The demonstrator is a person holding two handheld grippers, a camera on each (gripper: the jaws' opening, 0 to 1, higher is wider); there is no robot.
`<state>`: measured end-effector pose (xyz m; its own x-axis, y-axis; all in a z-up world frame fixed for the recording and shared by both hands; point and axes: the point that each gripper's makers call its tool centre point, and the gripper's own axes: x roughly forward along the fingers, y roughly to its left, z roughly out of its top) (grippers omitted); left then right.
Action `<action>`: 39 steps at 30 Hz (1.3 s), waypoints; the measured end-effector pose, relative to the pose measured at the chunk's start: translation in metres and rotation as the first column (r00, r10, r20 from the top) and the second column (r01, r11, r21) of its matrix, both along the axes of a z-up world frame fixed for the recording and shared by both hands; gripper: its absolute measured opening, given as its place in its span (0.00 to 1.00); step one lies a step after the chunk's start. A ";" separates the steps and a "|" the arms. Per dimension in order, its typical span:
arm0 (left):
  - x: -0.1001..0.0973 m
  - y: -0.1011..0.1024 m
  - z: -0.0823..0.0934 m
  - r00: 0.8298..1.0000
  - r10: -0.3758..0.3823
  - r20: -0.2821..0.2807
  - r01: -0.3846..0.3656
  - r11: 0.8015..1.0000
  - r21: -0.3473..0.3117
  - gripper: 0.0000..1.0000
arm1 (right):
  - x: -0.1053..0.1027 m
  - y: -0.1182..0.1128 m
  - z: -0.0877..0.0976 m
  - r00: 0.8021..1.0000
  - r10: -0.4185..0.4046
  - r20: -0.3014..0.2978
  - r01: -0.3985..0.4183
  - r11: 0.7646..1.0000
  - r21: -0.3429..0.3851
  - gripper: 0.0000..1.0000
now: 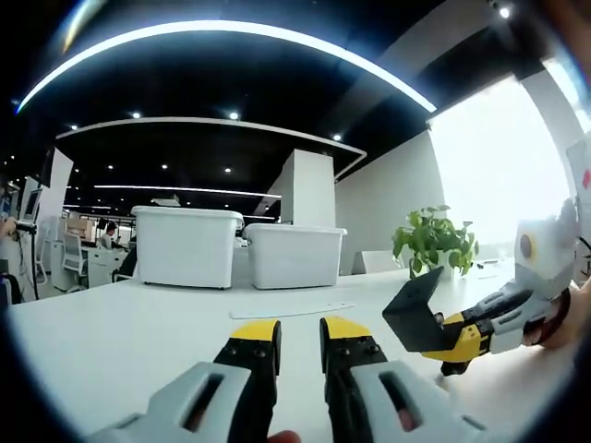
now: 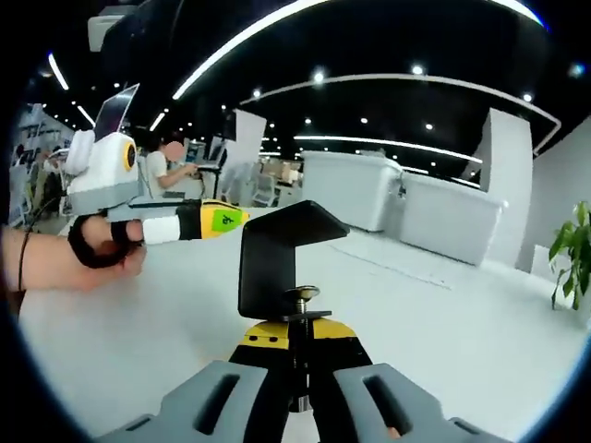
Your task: Clamp the fixed fixture on the desktop, loosen the retaining clip, secure it to the edge of the desk, and tighten the retaining clip.
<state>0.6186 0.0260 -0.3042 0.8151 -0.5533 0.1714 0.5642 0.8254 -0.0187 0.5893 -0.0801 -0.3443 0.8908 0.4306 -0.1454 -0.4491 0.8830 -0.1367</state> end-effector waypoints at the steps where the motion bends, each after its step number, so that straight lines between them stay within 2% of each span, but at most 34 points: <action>1: 0.000 0.000 0.000 1.000 0.000 0.000 0.000 1.000 0.000 0.17 | 0.000 -0.001 0.002 1.000 0.001 0.000 -0.001 1.000 0.016 0.03; 5: 0.000 0.000 0.000 1.000 -0.001 0.002 0.001 1.000 0.001 0.17 | -0.002 -0.009 0.006 1.000 0.008 0.003 -0.008 0.999 0.049 0.03; 7: -0.001 -0.001 0.000 1.000 -0.002 0.003 0.002 1.000 0.002 0.17 | -0.004 -0.011 0.007 1.000 0.015 -0.010 -0.014 0.995 0.100 0.03; 10: -0.001 -0.001 0.001 1.000 -0.005 0.005 0.005 1.000 0.001 0.17 | -0.009 -0.015 0.010 1.000 0.015 -0.012 -0.013 0.991 0.135 0.03; 17: -0.002 -0.002 0.000 1.000 -0.007 0.009 0.007 1.000 0.010 0.17 | -0.015 -0.014 0.016 1.000 0.018 0.018 -0.020 0.990 0.139 0.03; 21: -0.002 -0.001 0.000 1.000 -0.005 0.009 0.005 1.000 0.008 0.17 | -0.024 -0.006 0.031 0.996 0.041 0.083 -0.051 0.991 0.124 0.03; 24: -0.002 -0.002 0.000 1.000 -0.006 0.010 0.005 1.000 0.010 0.17 | -0.031 -0.003 0.037 0.993 0.053 0.107 -0.066 0.990 0.121 0.03; 32: -0.002 -0.001 0.000 1.000 -0.003 0.010 0.003 1.000 0.009 0.17 | -0.055 0.003 0.046 0.991 0.081 0.103 -0.101 0.975 0.199 0.03; 39: -0.003 0.000 0.001 1.000 0.001 0.018 -0.001 1.000 0.004 0.16 | -0.072 0.000 0.053 0.990 0.087 0.112 -0.111 0.966 0.232 0.03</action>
